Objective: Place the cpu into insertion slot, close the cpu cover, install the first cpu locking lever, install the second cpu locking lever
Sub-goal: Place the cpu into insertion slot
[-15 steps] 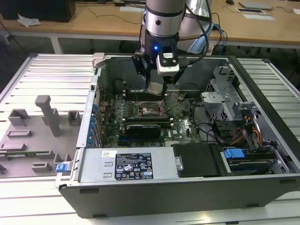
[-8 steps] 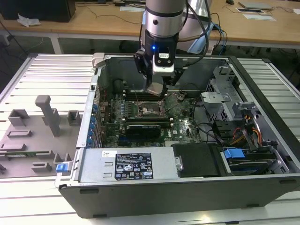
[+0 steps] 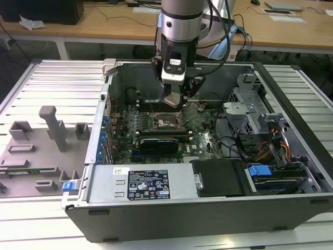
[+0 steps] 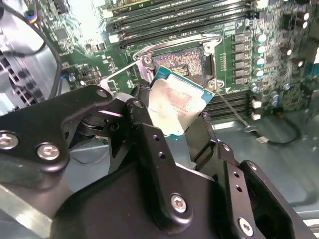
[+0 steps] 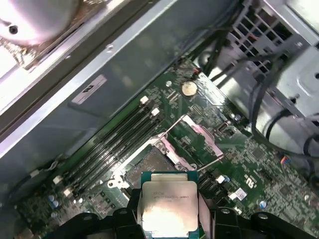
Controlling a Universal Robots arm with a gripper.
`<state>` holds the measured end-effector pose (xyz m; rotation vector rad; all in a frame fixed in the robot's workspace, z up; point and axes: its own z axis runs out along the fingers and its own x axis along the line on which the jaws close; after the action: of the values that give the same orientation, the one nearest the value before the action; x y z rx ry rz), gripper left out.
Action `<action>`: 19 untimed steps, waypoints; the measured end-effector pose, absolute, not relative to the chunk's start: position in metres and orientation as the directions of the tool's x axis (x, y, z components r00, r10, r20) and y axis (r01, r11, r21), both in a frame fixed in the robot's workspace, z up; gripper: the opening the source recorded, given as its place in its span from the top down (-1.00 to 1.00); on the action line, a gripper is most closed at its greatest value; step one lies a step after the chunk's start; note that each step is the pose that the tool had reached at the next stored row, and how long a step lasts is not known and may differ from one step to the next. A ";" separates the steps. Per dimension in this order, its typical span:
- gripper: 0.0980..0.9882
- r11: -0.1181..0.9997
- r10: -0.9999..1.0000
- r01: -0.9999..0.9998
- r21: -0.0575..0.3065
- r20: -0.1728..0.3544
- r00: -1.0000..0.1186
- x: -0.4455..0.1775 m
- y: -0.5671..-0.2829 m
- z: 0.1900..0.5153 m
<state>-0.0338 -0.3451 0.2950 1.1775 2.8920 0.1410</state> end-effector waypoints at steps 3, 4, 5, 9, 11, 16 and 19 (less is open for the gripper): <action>0.01 0.656 0.751 0.749 0.089 0.019 -0.660 -0.034 -0.345 0.295; 0.01 0.643 0.762 0.760 0.089 0.019 -0.647 -0.034 -0.345 0.294; 0.01 0.629 0.774 0.772 0.089 0.019 -0.633 -0.034 -0.345 0.294; 0.01 0.544 0.837 0.834 0.089 0.019 -0.547 -0.034 -0.345 0.294; 0.01 0.496 0.866 0.864 0.089 0.019 -0.499 -0.034 -0.345 0.293; 0.01 0.411 0.910 0.907 0.089 0.019 -0.414 -0.034 -0.345 0.292; 0.01 0.352 0.935 0.932 0.089 0.019 -0.355 -0.034 -0.345 0.290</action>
<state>-0.0338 -0.3451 0.2903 1.7642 2.5538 0.1313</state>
